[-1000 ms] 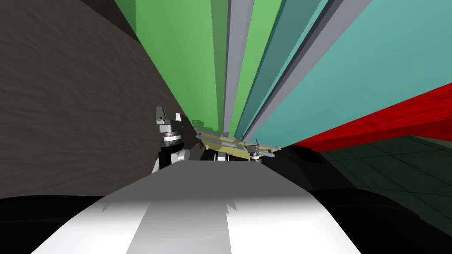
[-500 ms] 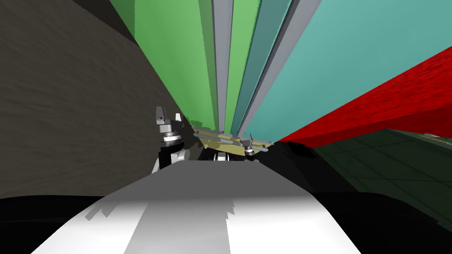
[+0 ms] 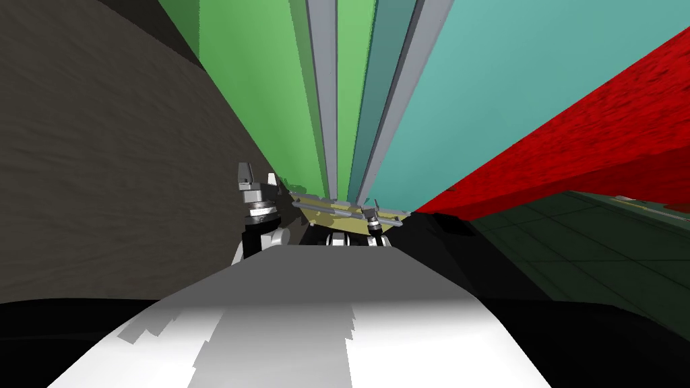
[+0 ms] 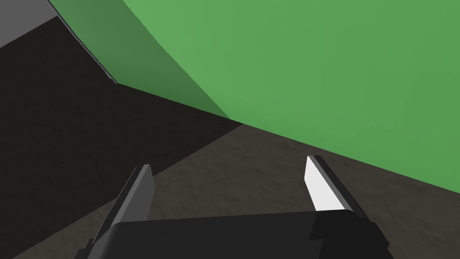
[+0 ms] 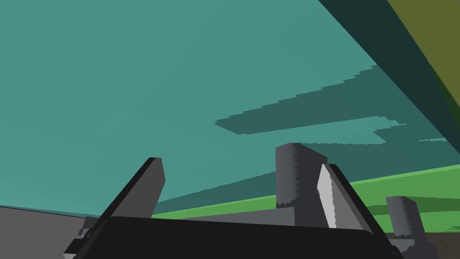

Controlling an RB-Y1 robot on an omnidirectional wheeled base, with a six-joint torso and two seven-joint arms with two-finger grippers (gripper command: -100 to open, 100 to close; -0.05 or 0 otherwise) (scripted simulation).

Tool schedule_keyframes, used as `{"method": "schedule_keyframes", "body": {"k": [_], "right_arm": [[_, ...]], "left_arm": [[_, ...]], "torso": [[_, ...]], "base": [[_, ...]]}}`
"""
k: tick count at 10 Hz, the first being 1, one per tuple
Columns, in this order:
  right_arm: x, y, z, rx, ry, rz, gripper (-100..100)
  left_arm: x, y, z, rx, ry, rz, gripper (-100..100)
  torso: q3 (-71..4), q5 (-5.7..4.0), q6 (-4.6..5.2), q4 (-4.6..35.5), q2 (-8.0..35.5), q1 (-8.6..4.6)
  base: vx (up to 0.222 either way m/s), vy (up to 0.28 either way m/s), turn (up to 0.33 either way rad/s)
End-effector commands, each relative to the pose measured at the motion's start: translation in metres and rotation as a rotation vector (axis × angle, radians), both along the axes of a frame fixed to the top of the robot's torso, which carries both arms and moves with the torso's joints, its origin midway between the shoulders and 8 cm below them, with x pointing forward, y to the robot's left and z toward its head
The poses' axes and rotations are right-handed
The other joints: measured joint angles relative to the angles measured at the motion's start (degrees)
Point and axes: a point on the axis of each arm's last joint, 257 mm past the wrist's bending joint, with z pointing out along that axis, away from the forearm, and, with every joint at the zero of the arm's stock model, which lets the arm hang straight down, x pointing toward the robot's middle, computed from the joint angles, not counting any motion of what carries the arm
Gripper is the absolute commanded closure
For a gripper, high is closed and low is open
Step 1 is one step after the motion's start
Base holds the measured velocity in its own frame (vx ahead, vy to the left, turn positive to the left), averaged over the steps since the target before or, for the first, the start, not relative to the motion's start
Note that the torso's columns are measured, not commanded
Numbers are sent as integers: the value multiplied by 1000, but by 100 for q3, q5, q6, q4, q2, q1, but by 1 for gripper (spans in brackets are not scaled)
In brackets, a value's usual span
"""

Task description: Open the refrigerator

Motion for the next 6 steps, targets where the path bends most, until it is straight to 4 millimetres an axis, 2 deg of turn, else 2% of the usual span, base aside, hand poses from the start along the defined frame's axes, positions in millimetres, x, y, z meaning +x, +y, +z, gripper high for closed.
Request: {"method": "schedule_keyframes", "body": {"k": [1, 2, 3, 4, 6], "right_arm": [[12, 15, 17, -6, -25, 14, -100], [27, 31, 13, -14, -1, 26, -100], [30, 37, 18, -18, -14, 35, -100], [41, 49, 9, -29, 22, 42, -100], [45, 59, 19, -37, -1, 58, -100]], "left_arm": [[0, 0, 0, 0, 0, 0, 0], [0, 0, 0, 0, 0, 0, 0], [0, 0, 0, 0, 0, 0, 0], [0, 0, 0, 0, 0, 0, 0], [0, 0, 0, 0, 0, 0, 0]], "torso": [[-4, 4, 1, 12, -6, 5], [-4, 10, 2, 16, -2, 23], [4, 3, -9, 6, 6, 22], [5, 4, -7, 13, 9, 20], [12, -1, -4, 12, 18, 14]], "base": [[-26, -27, 6], [-47, -52, -99], [-53, -56, -33], [-67, -76, -67], [-48, -47, -22]]}}
